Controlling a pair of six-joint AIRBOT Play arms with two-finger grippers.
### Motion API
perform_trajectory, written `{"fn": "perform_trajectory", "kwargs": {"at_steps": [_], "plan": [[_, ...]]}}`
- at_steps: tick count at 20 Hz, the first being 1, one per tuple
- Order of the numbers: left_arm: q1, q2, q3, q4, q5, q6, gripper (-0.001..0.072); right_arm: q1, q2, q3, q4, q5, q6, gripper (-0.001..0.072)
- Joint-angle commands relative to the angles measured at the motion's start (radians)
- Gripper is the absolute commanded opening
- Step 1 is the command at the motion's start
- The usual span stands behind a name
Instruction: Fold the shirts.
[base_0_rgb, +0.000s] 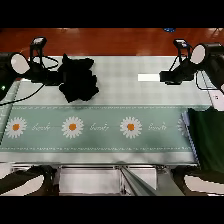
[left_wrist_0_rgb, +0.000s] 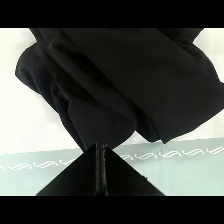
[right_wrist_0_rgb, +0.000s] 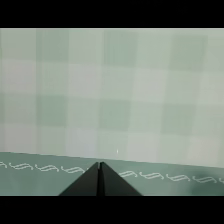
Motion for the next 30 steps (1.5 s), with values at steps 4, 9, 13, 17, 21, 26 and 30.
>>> {"fn": "perform_trajectory", "kwargs": {"at_steps": [4, 9, 13, 17, 21, 26, 30], "plan": [[0.001, -0.010, 0.000, 0.000, 0.238, -0.003, 0.0238, 0.000, -0.002, 0.000, -0.060, -0.112, 0.001, 0.0293], [0.003, -0.151, 0.051, 0.000, 0.526, -0.003, 0.0507, 0.000, -0.003, 0.000, -0.093, -0.061, -0.019, 0.0409], [0.002, -0.399, 0.214, 0.000, 0.210, 0.007, 0.0507, 0.001, -0.003, 0.000, -0.081, -0.056, -0.011, 0.0409], [0.002, -0.563, 0.341, 0.004, 0.016, 0.028, 0.0507, 0.001, -0.003, 0.000, -0.082, -0.056, -0.006, 0.0409], [0.002, -0.633, 0.392, 0.004, -0.105, 0.028, 0.0503, 0.001, -0.003, 0.000, -0.080, -0.055, -0.006, 0.0409], [0.002, -0.633, 0.472, 0.003, -0.305, 0.063, 0.0024, 0.001, 0.046, 0.000, -0.060, -0.043, -0.007, 0.0409], [-0.002, -0.531, 0.626, -0.038, -0.361, 0.061, 0.0024, 0.000, 0.194, 0.000, -0.060, -0.043, -0.008, 0.0408]]}}
